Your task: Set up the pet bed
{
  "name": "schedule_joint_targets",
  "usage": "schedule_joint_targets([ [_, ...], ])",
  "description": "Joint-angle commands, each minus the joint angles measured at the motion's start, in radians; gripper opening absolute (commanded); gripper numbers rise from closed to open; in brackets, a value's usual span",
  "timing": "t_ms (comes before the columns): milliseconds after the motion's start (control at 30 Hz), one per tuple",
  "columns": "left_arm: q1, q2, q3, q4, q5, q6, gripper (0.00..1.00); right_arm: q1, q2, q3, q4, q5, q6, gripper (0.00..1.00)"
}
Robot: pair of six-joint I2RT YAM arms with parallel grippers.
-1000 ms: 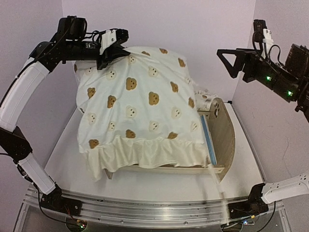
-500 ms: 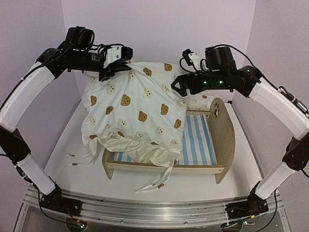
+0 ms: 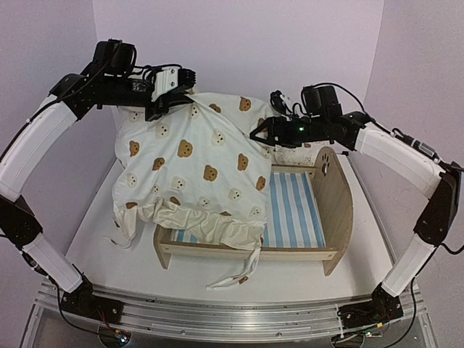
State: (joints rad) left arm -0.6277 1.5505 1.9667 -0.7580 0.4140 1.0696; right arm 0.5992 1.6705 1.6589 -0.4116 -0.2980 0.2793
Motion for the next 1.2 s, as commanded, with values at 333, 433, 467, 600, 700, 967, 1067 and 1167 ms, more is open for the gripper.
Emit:
schedule_joint_targets([
  [333, -0.017, -0.054, 0.121, 0.125, -0.047, -0.173, 0.0, 0.001, -0.204, 0.083, 0.009, -0.023, -0.016, 0.0],
  [433, -0.071, -0.04, 0.164, 0.066, -0.044, -0.187, 0.0, 0.002, -0.232, 0.172, -0.073, -0.022, -0.043, 0.0],
  [467, -0.091, -0.034, 0.177, 0.047, -0.043, -0.197, 0.0, 0.001, -0.238, 0.196, -0.095, -0.022, -0.047, 0.0],
  [600, -0.144, 0.005, 0.25, -0.004, 0.003, -0.31, 0.0, 0.001, -0.29, 0.218, -0.148, -0.007, -0.049, 0.0],
  [700, -0.148, 0.034, 0.297, -0.01, 0.031, -0.401, 0.0, 0.001, -0.328, 0.197, -0.187, 0.054, -0.046, 0.0],
  [967, -0.148, 0.043, 0.248, 0.012, 0.003, -0.424, 0.0, 0.001, -0.261, 0.29, -0.397, 0.114, 0.011, 0.0],
  [1067, -0.148, 0.035, 0.175, 0.053, -0.041, -0.409, 0.0, 0.001, -0.252, 0.268, -0.443, 0.163, 0.022, 0.0],
  [1167, -0.14, 0.031, 0.043, 0.136, -0.078, -0.356, 0.0, -0.003, -0.196, 0.246, -0.46, 0.214, 0.004, 0.0],
])
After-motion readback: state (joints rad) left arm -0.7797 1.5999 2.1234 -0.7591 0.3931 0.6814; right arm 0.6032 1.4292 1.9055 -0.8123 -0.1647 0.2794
